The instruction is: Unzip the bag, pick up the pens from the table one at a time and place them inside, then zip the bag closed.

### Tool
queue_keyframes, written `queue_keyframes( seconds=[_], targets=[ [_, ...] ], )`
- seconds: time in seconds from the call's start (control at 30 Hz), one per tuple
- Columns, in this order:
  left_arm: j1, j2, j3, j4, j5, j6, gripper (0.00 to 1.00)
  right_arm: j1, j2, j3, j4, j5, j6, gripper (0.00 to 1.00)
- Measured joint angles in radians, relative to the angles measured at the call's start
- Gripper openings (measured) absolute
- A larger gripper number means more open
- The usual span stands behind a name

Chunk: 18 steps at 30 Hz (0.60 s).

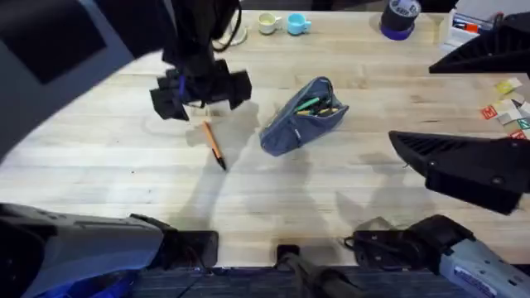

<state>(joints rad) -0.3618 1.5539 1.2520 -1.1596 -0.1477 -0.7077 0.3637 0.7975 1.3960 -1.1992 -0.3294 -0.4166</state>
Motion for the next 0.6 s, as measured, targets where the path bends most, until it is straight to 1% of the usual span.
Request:
queue_keyframes(
  seconds=[0.1,0.27,0.33,0.4,0.5,0.6],
  targets=[
    [0.000,0.000,-0.063,0.057,0.026,0.025,0.991,0.000,0.000,0.000,0.000,0.000,-0.002,0.995],
    [0.003,0.000,-0.156,0.156,0.045,0.059,0.991,0.000,0.000,0.000,0.000,0.000,-0.003,0.995],
    [0.014,0.000,-0.188,0.183,0.057,0.073,0.991,0.000,0.000,0.000,0.000,0.000,-0.003,0.995],
    [0.038,0.000,-0.217,0.215,0.081,0.090,0.994,0.000,0.000,0.000,0.000,0.000,-0.003,0.997],
    [0.095,0.000,-0.256,0.255,0.122,0.111,0.993,0.000,0.000,0.000,0.000,0.000,-0.003,0.996],
    [0.152,0.000,-0.272,0.266,0.142,0.133,0.993,0.000,0.000,0.000,0.000,0.000,-0.003,0.996]
  ],
)
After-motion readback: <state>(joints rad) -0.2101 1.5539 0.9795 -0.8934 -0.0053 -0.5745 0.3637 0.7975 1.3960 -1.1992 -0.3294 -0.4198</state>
